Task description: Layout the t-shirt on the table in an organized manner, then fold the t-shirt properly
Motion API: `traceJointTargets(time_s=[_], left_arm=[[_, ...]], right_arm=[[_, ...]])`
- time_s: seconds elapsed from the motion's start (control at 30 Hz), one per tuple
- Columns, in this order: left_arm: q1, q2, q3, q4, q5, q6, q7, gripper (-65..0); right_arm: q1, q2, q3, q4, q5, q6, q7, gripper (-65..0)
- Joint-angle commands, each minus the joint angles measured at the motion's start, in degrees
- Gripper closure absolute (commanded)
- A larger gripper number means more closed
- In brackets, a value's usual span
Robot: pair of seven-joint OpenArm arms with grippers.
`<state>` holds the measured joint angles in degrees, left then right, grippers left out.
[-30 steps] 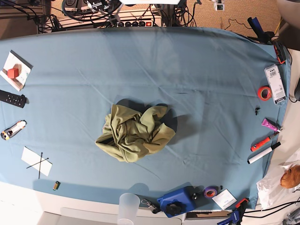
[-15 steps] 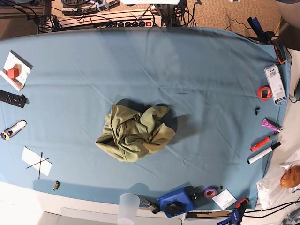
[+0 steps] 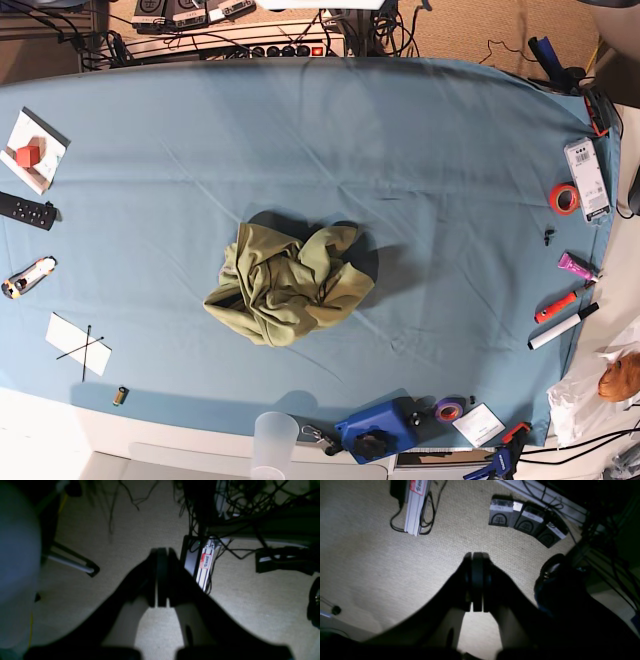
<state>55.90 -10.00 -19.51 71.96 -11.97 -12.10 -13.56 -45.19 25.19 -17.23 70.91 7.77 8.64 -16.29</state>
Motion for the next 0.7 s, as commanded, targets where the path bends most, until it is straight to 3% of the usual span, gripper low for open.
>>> traceJointTargets(time_s=[0.0, 0.23, 0.33, 0.43, 0.57, 0.67], left_arm=[[2.75, -0.37, -0.17, 2.58, -0.87, -0.07, -1.07, 0.0], [11.19, -0.5, -0.17, 18.12, -1.81, -6.1, -1.07, 0.0], [12.83, -0.5, -0.28, 23.74, -1.79, -8.11, -1.03, 0.0], [13.31, -0.5, -1.38, 27.82, -1.79, -12.17, -0.35, 0.0], [13.31, -0.5, -4.63, 31.43, -1.84, -19.32, -0.24, 0.0], [13.25, -0.5, -7.13, 33.97, -1.84, -19.52, -0.28, 0.0]], right_arm=[[-2.47, 0.7, 1.86, 2.36, 0.17, 0.0, 0.07, 0.0], [-14.45, 0.7, 13.46, 20.76, 3.85, 0.33, -2.01, 0.0], [-18.36, 0.7, 16.76, 28.41, 5.46, 3.3, -4.68, 0.0], [-20.7, 0.7, 18.62, 34.71, 7.76, 5.64, -7.61, 0.0], [-21.16, 0.68, 19.17, 40.35, 9.38, 5.9, -11.04, 0.0], [-20.87, 0.68, 19.17, 43.32, 9.35, 5.9, -11.06, 0.0]])
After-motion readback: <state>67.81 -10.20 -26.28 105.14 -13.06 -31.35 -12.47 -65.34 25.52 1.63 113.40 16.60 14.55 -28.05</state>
